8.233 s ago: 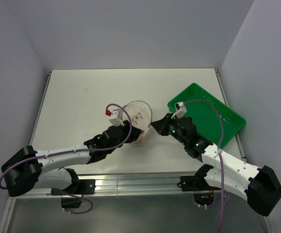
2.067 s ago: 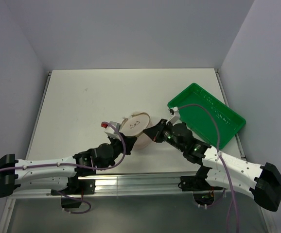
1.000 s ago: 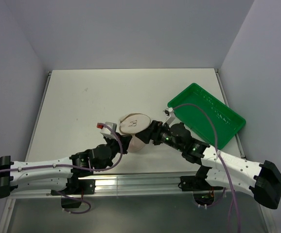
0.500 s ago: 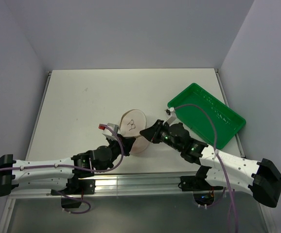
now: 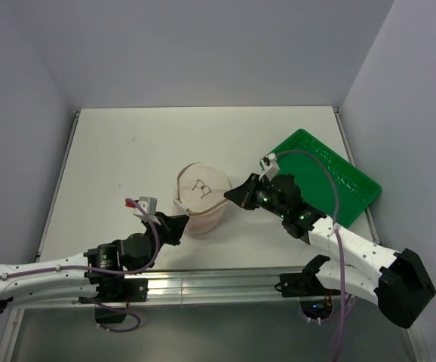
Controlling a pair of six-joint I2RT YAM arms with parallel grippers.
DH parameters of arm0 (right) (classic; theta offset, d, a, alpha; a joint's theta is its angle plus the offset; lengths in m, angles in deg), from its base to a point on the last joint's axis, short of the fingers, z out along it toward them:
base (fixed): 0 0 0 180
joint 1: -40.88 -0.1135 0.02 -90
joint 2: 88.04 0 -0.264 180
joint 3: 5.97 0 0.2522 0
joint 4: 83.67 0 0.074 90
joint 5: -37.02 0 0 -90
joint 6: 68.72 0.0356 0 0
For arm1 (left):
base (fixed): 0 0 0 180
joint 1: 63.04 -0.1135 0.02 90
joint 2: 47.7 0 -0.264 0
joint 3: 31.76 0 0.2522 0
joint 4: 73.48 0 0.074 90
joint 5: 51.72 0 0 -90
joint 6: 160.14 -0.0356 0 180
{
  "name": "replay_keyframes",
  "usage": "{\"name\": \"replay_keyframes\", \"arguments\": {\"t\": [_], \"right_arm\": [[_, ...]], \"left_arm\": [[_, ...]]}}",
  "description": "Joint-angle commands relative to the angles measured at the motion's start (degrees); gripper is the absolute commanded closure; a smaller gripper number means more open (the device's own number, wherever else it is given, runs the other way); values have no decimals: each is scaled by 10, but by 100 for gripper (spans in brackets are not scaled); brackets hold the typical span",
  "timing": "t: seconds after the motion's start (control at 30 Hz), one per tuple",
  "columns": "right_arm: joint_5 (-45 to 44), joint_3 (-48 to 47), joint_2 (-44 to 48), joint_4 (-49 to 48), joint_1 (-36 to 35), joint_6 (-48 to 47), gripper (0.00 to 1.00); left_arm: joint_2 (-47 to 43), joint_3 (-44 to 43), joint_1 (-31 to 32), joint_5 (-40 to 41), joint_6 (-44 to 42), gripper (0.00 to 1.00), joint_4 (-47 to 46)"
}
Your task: Place the bra in the laundry bag and zip it closed
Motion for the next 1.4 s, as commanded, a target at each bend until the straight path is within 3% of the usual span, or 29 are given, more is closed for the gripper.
{"name": "replay_keyframes", "arguments": {"t": [0.0,0.07,0.13,0.23,0.27,0.33,0.4,0.53,0.67,0.9,1.0,1.1,1.13,1.23,1.3,1.37], "right_arm": [[17,-67,-41,12,38,-90,100],[30,-106,-81,26,43,-115,100],[44,-143,-116,41,44,-123,91],[54,-143,-123,28,38,-107,53],[52,-138,-118,27,33,-97,32],[27,-110,-91,25,12,-86,12],[3,-70,-59,7,-21,-59,5],[-40,-23,-23,0,-79,-18,5],[-37,-15,-25,-15,-92,-7,4],[-38,-52,-86,-44,-92,-15,26],[-39,-65,-121,-66,-87,-14,41],[-35,-73,-146,-83,-79,-11,58],[-36,-73,-150,-88,-77,-10,72],[-46,-79,-158,-89,-64,-14,93],[-48,-85,-165,-88,-53,-18,100],[-40,-94,-173,-89,-31,-28,100]], "left_arm": [[-52,6,3,57,20,100,98],[-71,4,2,58,16,100,102],[-68,2,3,53,8,100,87],[-32,-9,3,41,0,100,59],[-21,-15,3,37,-3,100,39],[9,-19,3,25,-17,100,13],[38,-23,3,19,-27,100,-30],[83,-41,3,11,-47,100,-74],[107,-50,3,-5,-53,100,-93],[105,-47,2,-15,-37,100,-84],[101,-42,2,-17,-34,100,-80],[96,-40,3,-17,-31,100,-70],[94,-37,3,-17,-30,100,-67],[79,-29,3,-16,-24,100,-53],[63,-26,2,-9,-20,100,-38],[53,-21,2,-2,-18,100,-25]]}}
